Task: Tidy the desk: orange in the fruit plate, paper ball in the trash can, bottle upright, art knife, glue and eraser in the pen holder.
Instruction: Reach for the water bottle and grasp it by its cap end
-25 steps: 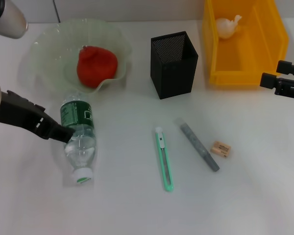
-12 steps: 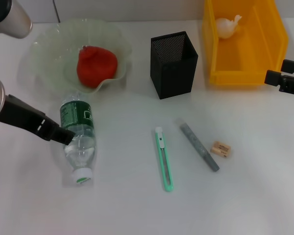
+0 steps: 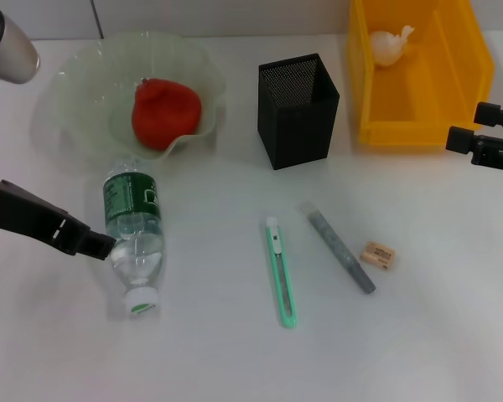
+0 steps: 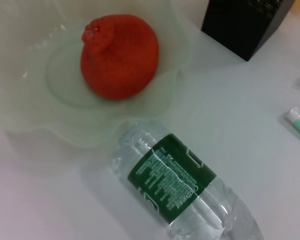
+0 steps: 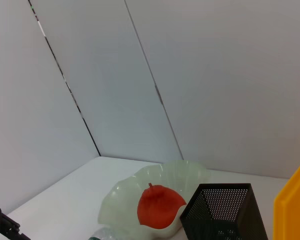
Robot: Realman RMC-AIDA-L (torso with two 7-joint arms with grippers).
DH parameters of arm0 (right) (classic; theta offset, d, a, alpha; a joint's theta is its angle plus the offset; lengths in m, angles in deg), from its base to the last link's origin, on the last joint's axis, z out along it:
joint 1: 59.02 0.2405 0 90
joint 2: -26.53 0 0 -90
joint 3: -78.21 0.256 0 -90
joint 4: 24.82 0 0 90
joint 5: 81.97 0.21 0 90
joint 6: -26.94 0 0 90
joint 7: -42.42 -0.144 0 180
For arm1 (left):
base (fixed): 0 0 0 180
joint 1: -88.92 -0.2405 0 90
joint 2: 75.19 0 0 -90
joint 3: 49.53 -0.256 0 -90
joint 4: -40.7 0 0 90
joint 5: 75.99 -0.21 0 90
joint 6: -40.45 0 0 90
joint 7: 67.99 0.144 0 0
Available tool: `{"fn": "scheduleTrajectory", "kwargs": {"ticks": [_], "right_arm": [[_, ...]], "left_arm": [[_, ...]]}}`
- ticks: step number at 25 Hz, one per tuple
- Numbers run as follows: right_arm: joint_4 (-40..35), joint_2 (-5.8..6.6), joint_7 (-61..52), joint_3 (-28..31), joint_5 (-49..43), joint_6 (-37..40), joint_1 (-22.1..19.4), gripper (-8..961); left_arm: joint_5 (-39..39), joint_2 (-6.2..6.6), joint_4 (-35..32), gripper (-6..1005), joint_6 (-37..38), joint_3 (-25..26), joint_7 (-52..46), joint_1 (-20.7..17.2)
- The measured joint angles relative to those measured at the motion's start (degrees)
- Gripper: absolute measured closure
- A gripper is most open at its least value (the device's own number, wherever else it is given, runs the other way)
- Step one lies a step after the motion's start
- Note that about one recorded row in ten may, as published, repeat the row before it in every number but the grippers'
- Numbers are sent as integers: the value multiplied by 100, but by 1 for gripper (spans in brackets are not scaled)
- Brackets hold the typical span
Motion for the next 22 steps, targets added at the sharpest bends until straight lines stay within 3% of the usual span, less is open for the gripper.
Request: {"fn": "scheduleTrajectory", "kwargs": {"ticks": [22], "right_arm": [[-99, -9, -23, 14, -11, 125, -33, 125]], "left_arm": [[358, 0, -33, 260, 26, -645, -175, -188]]}}
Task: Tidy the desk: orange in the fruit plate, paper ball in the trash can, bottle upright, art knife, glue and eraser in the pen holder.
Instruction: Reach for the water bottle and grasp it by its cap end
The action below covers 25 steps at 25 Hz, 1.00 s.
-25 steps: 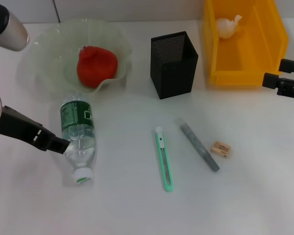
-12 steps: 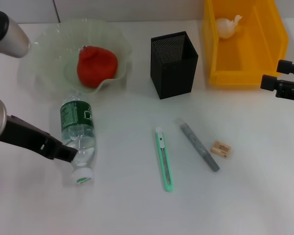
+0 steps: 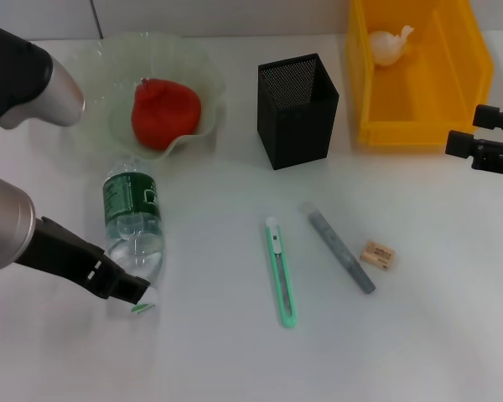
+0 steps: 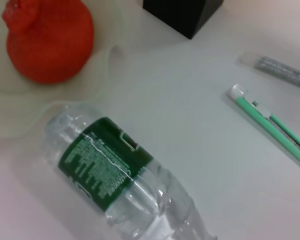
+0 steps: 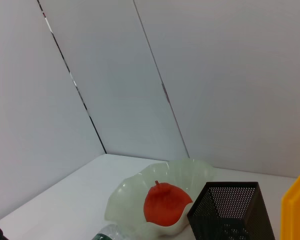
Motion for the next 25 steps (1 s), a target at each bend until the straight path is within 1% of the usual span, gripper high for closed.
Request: {"fn": "scheduleTrajectory", "kwargs": {"ticks": [6, 10, 11, 12, 14, 15, 16, 18, 19, 20, 21, 23, 24, 25], "right_arm": [[44, 0, 18, 7, 0, 0, -1, 125], [94, 0, 39, 30, 0, -1, 30, 126], [104, 0, 40, 32, 0, -1, 42, 126], [120, 0, 41, 32, 0, -2, 58, 126], [152, 1, 43, 32, 0, -3, 87, 126], [160, 2, 46, 32, 0, -8, 96, 126], [162, 3, 49, 32, 0, -18, 103, 126], [173, 4, 54, 31, 0, -34, 109, 125], [192, 5, 54, 31, 8, -39, 113, 125], [211, 5, 55, 31, 24, -41, 117, 125], [222, 4, 55, 32, 32, -41, 119, 125], [235, -4, 56, 35, 42, -43, 140, 125], [238, -6, 56, 36, 44, -46, 157, 125], [259, -7, 58, 39, 45, -53, 199, 125]], "left_arm": [[22, 5, 41, 259, -24, -196, 10, -23], [62, 27, -81, 259, -43, -296, 214, -5], [120, 27, -128, 259, -83, -280, 573, 65], [152, 28, -125, 259, -103, -257, 730, 102], [273, 30, -39, 259, -159, -136, 1143, 271], [273, 30, -39, 259, -159, -136, 1143, 271], [511, 40, 112, 260, -187, 106, 1679, 487], [634, 42, 228, 260, -192, 266, 1963, 594], [634, 42, 228, 260, -192, 266, 1963, 594], [723, 43, 367, 260, -198, 410, 2156, 685], [869, 47, 740, 259, -200, 666, 2504, 936], [965, 49, 939, 259, -190, 800, 2672, 1050], [965, 49, 939, 259, -190, 800, 2672, 1050], [1123, 51, 1085, 258, -182, 925, 2929, 1140]]}}
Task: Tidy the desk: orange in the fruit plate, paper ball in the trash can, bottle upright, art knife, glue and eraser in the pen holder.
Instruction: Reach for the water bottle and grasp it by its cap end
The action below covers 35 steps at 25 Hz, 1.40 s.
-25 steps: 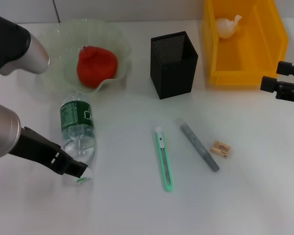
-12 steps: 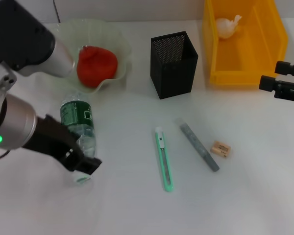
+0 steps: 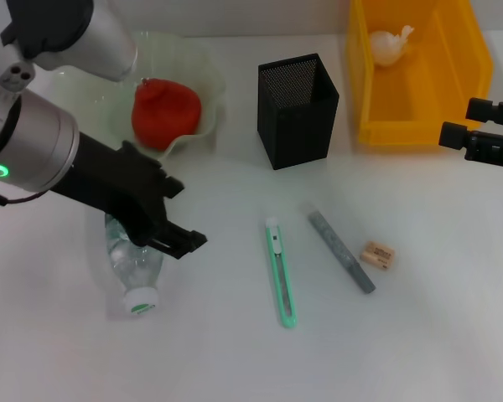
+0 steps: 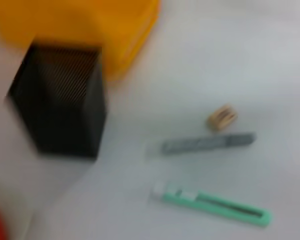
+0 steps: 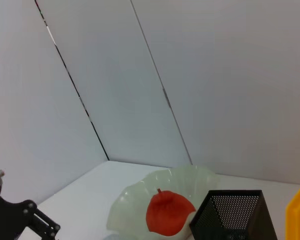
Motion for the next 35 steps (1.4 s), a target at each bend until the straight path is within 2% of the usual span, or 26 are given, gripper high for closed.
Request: {"fn": "scheduleTrajectory", "kwargs": {"ticks": [3, 9, 10, 12, 16, 18, 23, 24, 25, 26, 28, 30, 33, 35], "right_arm": [[27, 4, 1, 24, 0, -6, 45, 125], [153, 8, 143, 54, 2, -10, 171, 126], [203, 8, 175, 54, 3, -10, 214, 126], [293, 8, 199, 55, 4, -10, 287, 126], [408, 1, 215, 48, 7, -10, 386, 126], [464, -7, 223, 45, 9, -9, 427, 126], [657, -16, 263, 53, 91, -9, 492, 126], [741, -7, 326, 54, 196, -9, 501, 126], [741, -7, 326, 54, 196, -9, 501, 126], [779, 10, 363, 55, 280, -9, 523, 126], [780, 14, 363, 54, 284, -9, 539, 126], [781, 21, 375, 53, 279, 8, 575, 126], [782, 35, 496, 11, 167, 166, 605, 126], [782, 26, 887, 8, -370, 448, 626, 125]], "left_arm": [[426, 2, 118, 257, 3, 144, 1020, 103], [381, 19, 197, 202, 124, 130, 2022, 296], [301, 20, 230, 189, 257, 140, 2657, 431], [220, 17, 232, 162, 331, 119, 3114, 541], [160, 17, 248, 145, 369, 105, 3280, 600], [-159, 70, 475, 137, 535, -96, 3802, 1018], [-159, 70, 475, 138, 535, -96, 3802, 1018], [-30, 185, 710, 138, 681, -174, 3974, 1369], [180, 272, 773, 138, 793, -145, 4226, 1427], [180, 272, 773, 138, 793, -145, 4226, 1427], [408, 415, 770, 138, 904, -139, 4452, 1483], [431, 450, 755, 138, 910, -160, 4472, 1510], [396, 575, 807, 139, 940, -300, 4686, 1624], [298, 599, 898, 139, 949, -336, 4826, 1676]]}}
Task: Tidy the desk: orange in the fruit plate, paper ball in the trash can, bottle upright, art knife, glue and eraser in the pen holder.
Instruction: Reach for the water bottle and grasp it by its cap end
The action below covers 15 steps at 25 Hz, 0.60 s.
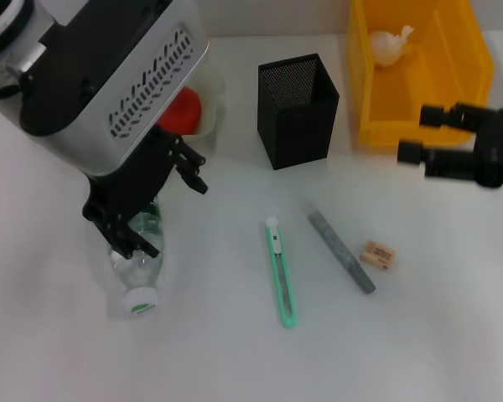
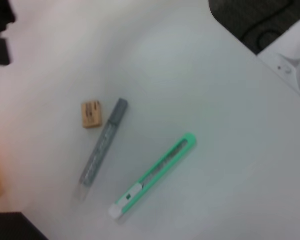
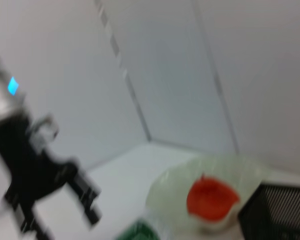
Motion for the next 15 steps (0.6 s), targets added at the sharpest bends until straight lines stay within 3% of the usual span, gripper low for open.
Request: {"fn": "scheduleTrajectory", "kwargs": {"ticks": [3, 4, 5, 7, 11, 15], "right_arm": [[15, -13, 58, -4, -111, 21, 1, 125], [181, -21, 122, -32, -190, 12, 60, 125], [181, -21, 122, -32, -190, 12, 60, 125], [563, -4, 394, -16, -190, 36, 189, 125], [1034, -17, 757, 50, -153, -75, 232, 125], [1465, -20, 957, 65, -110, -190, 351, 125]], "left_arm": [[-446, -140, 133, 139, -123, 46, 420, -88], [-829, -301, 107, 139, -294, 59, 691, -277], [-829, -301, 107, 139, -294, 59, 691, -277], [-1663, -583, -32, 140, -800, -112, 1164, -704], [-1807, -600, 35, 140, -1263, -487, 1594, -983], [-1709, -599, 86, 140, -1179, -510, 1884, -1014]]}}
